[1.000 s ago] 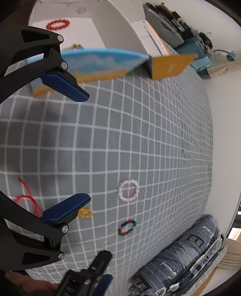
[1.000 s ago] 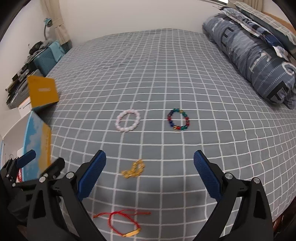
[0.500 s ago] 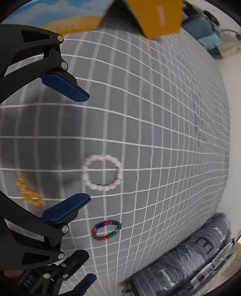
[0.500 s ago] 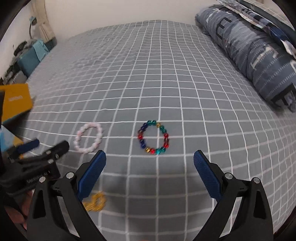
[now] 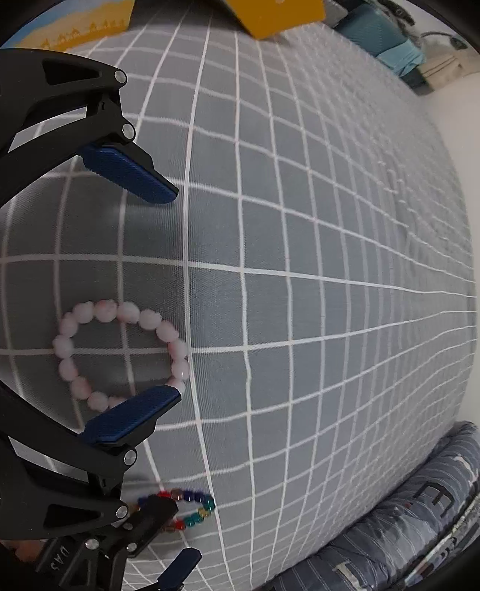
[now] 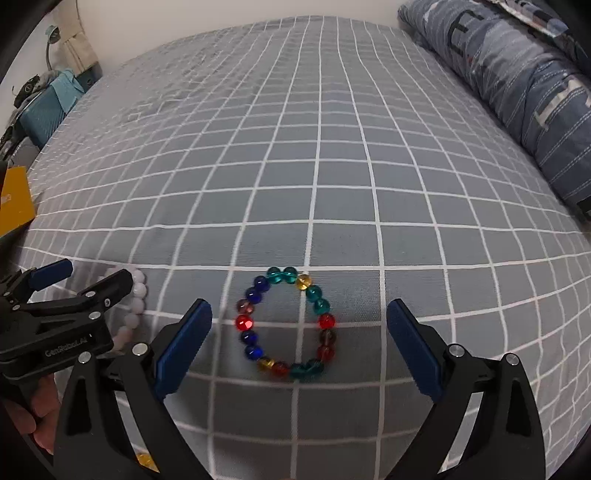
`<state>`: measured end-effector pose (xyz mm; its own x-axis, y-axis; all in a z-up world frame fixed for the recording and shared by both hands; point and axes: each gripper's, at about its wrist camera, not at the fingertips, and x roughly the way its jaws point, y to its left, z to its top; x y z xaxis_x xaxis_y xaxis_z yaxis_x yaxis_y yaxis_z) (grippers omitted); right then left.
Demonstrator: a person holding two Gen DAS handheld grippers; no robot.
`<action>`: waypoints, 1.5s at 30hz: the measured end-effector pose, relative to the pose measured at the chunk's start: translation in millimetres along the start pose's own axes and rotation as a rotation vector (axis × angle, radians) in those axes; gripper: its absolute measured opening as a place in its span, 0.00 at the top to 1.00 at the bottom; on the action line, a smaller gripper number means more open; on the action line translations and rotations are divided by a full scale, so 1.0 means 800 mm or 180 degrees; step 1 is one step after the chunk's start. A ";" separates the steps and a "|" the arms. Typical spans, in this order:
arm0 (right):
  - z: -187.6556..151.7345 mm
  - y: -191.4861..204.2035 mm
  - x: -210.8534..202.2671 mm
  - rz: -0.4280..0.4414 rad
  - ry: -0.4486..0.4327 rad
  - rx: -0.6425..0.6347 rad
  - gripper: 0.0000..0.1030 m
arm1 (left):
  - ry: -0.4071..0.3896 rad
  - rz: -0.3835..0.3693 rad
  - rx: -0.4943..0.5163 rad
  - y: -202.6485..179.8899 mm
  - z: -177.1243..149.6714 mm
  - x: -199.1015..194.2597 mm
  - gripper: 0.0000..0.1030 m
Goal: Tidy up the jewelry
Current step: 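Grasp the pink-white bead bracelet with the left tool while the right tool grasps the multicolour bracelet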
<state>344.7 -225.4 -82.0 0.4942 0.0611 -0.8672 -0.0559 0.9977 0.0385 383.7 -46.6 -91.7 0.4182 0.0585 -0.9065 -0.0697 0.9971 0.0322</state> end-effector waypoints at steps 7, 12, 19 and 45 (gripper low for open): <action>-0.003 -0.010 0.019 0.0027 0.0068 0.0095 0.11 | -0.0050 0.0058 0.0021 -0.003 -0.003 0.014 0.06; -0.002 -0.008 0.023 -0.0041 0.0082 0.0058 0.17 | -0.0060 0.0057 0.0041 -0.005 -0.008 0.017 0.09; -0.001 -0.009 0.022 -0.0147 0.0131 0.0097 0.30 | -0.0021 0.0014 0.0086 -0.011 -0.015 0.003 0.41; -0.001 -0.006 0.005 -0.0292 0.0038 0.0154 0.82 | -0.0227 0.0052 0.0110 -0.010 -0.014 -0.037 0.91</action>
<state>346.3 -229.9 -85.6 0.4850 -0.0308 -0.8740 0.0314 0.9994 -0.0178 361.7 -56.6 -69.9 0.4809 0.0768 -0.8734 -0.0461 0.9970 0.0622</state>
